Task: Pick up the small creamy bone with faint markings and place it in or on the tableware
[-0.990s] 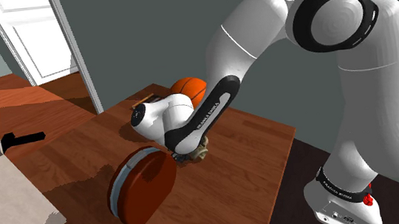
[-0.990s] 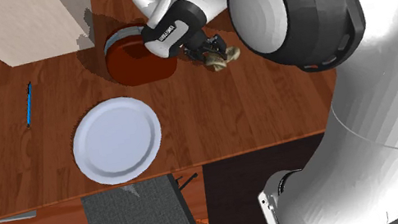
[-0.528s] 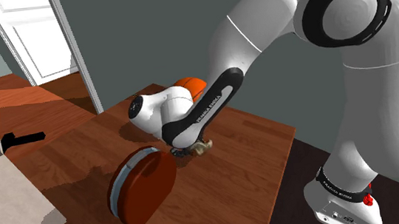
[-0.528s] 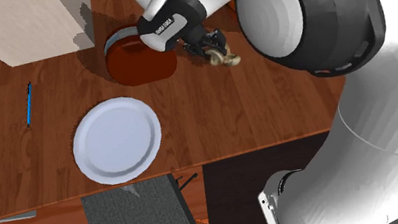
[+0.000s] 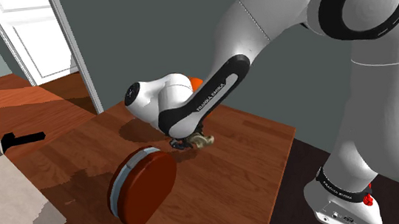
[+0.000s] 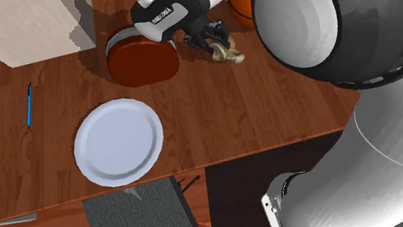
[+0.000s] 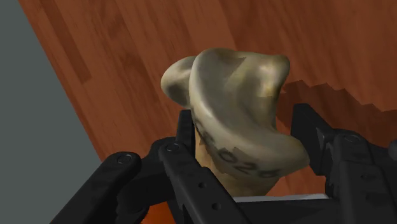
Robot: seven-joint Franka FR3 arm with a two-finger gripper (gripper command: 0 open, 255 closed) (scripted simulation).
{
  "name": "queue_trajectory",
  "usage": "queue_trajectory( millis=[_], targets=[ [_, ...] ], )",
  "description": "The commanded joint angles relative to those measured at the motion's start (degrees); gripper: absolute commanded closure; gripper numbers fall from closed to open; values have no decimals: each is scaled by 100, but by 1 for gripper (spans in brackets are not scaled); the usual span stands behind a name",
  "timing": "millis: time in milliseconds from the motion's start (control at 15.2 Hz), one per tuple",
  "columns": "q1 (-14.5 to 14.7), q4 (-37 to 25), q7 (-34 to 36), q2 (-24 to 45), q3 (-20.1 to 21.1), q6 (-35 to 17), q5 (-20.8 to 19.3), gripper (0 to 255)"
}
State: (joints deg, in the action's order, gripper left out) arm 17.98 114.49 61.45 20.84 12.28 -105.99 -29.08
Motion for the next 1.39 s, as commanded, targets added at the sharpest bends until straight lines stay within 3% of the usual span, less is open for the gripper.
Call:
queue_trajectory(
  millis=[0, 132, 726, 1320],
  targets=[
    [-5, 15, -58, -136, 18, 105, 45, 255],
    [-8, -9, -114, -228, 30, 204, 80, 255],
    [709, -224, 818, -84, 548, 665, 542, 255],
    [1490, -995, 1762, 458, 993, 1211, 896, 255]
  ],
)
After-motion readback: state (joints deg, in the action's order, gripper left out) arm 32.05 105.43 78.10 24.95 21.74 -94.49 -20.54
